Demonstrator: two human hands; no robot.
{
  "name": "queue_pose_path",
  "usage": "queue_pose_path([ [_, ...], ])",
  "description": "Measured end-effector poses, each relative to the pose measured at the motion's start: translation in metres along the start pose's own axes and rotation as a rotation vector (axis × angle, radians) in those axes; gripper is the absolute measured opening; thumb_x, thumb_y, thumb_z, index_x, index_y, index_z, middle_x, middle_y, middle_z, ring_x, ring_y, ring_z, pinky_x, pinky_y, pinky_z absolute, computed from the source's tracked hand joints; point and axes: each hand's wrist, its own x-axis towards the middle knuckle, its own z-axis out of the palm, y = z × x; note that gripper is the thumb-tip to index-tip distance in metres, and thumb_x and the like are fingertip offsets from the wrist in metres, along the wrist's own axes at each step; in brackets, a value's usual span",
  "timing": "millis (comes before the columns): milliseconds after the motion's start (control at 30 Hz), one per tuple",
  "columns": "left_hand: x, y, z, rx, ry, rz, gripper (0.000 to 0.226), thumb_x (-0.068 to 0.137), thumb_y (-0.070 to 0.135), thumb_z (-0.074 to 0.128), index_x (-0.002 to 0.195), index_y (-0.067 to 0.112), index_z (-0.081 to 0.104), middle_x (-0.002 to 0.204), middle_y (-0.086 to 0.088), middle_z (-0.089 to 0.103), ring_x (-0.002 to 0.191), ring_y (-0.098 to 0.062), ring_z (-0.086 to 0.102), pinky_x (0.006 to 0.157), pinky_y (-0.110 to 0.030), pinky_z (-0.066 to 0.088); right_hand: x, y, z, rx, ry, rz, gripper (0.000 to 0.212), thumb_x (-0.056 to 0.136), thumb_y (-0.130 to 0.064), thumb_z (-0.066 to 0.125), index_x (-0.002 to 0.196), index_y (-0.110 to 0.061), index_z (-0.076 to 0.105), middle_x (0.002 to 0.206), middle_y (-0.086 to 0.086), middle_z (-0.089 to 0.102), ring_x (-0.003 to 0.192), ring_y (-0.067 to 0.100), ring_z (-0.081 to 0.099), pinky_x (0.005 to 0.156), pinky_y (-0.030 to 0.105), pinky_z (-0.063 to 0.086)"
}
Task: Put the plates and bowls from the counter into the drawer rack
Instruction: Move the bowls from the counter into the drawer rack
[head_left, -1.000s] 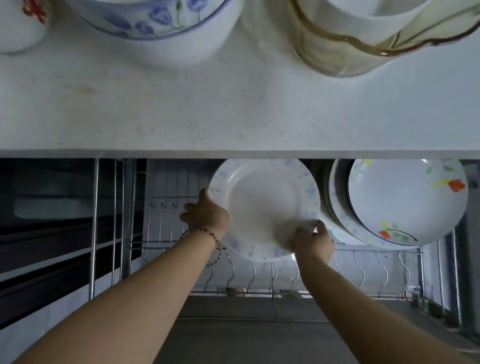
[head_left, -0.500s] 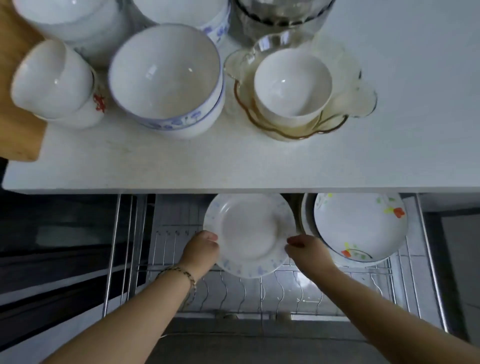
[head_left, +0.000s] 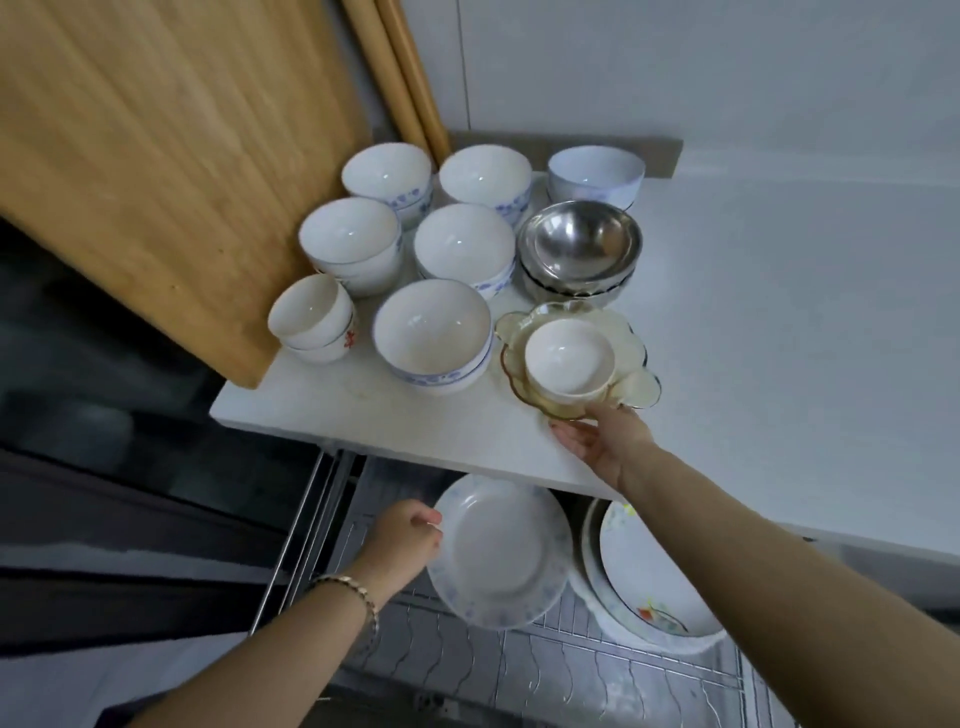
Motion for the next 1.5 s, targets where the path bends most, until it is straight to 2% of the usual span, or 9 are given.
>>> queue_pose_path([
  [167,-0.024,-0.012,-0.007,-0.04,0.006,-0.008,0.013,0.092,0.006,0.05,0.094,0.014,0.06,0.102,-0.007,0.064,0.091,-0.015,0.06,0.071,-0.018,0.047,-0.007,0.017,-0.018,0.048,0.117,-0.049,0.034,0.088,0.006,0.046,0.12,-0.002,0.054,0.08,0.013,0.066,0.064,0.026,0.067,0.068,0.037,0.061],
  [400,-0.039,-0.005,-0.023,-0.45,-0.241,0.02,0.052,0.092,0.021,0.057,0.139,0.016,0.036,0.102,-0.005,0.063,0.09,-0.025,0.068,0.071,-0.031,0.058,-0.087,0.065,-0.054,-0.238,0.121,-0.042,0.018,0.087,0.005,0.05,0.093,-0.008,0.06,0.066,0.014,0.067,0.042,0.017,0.066,0.049,0.03,0.06],
  [533,-0.042,-0.025,-0.042,-0.504,-0.401,0.009,0.056,0.088,0.014,0.062,0.135,0.029,0.035,0.114,-0.014,0.064,0.086,-0.031,0.072,0.068,-0.037,0.061,-0.127,0.101,-0.025,-0.356,0.004,0.032,0.024,0.084,0.009,0.05,0.091,-0.012,0.061,0.057,0.014,0.07,0.045,0.023,0.068,0.05,0.029,0.06],
  [700,-0.026,-0.089,-0.086,-0.419,-0.313,-0.032,0.057,0.085,-0.009,0.055,0.126,0.028,0.041,0.087,-0.011,0.071,0.061,-0.023,0.073,0.057,-0.031,0.059,-0.13,0.165,0.035,-0.388,-0.069,0.122,0.038,0.082,0.013,0.046,0.097,-0.021,0.052,0.058,0.019,0.069,0.053,0.028,0.066,0.058,0.035,0.059],
  [833,0.015,-0.133,-0.113,-0.361,-0.219,-0.089,0.054,0.084,-0.015,0.049,0.113,0.031,0.043,0.089,-0.008,0.065,0.051,-0.022,0.066,0.047,-0.032,0.057,-0.091,0.234,0.081,-0.378,0.019,0.196,0.04,0.078,0.014,0.052,0.098,-0.021,0.053,0.066,0.02,0.068,0.059,0.031,0.067,0.07,0.049,0.059],
  [933,0.065,-0.157,-0.11,-0.238,-0.113,-0.099,0.046,0.085,-0.011,0.048,0.115,0.024,0.047,0.096,-0.01,0.063,0.055,-0.024,0.061,0.052,-0.038,0.057,-0.047,0.277,0.108,-0.349,0.116,0.219,0.055,0.071,0.015,0.056,0.118,-0.012,0.047,0.095,0.029,0.067,0.083,0.039,0.068,0.08,0.055,0.056],
  [1167,0.187,-0.158,-0.074,0.085,0.047,0.002,0.072,0.087,-0.008,0.039,0.144,0.036,0.031,0.135,-0.01,0.052,0.11,-0.033,0.061,0.085,-0.044,0.057,0.058,0.301,0.13,-0.083,0.243,0.203,0.063,0.075,0.022,0.047,0.129,-0.009,0.043,0.121,0.032,0.058,0.077,0.035,0.061,0.042,0.024,0.056],
  [1333,0.213,-0.149,-0.051,-0.032,0.117,-0.008,0.076,0.09,-0.006,0.038,0.148,0.037,0.017,0.146,-0.003,0.043,0.123,-0.028,0.052,0.098,-0.033,0.048,0.112,0.29,0.13,-0.142,0.273,0.055,0.046,0.078,0.018,0.047,0.112,-0.014,0.051,0.115,0.031,0.057,0.068,0.03,0.057,0.039,0.022,0.053],
  [1500,0.236,-0.167,-0.028,-0.411,0.281,-0.107,0.064,0.086,-0.01,0.049,0.142,0.017,0.03,0.139,-0.009,0.049,0.115,-0.023,0.055,0.091,-0.023,0.051,0.141,0.294,0.137,-0.216,0.258,0.119,0.024,0.083,0.013,0.049,0.097,-0.007,0.052,0.094,0.02,0.061,0.075,0.033,0.06,0.048,0.035,0.06],
])
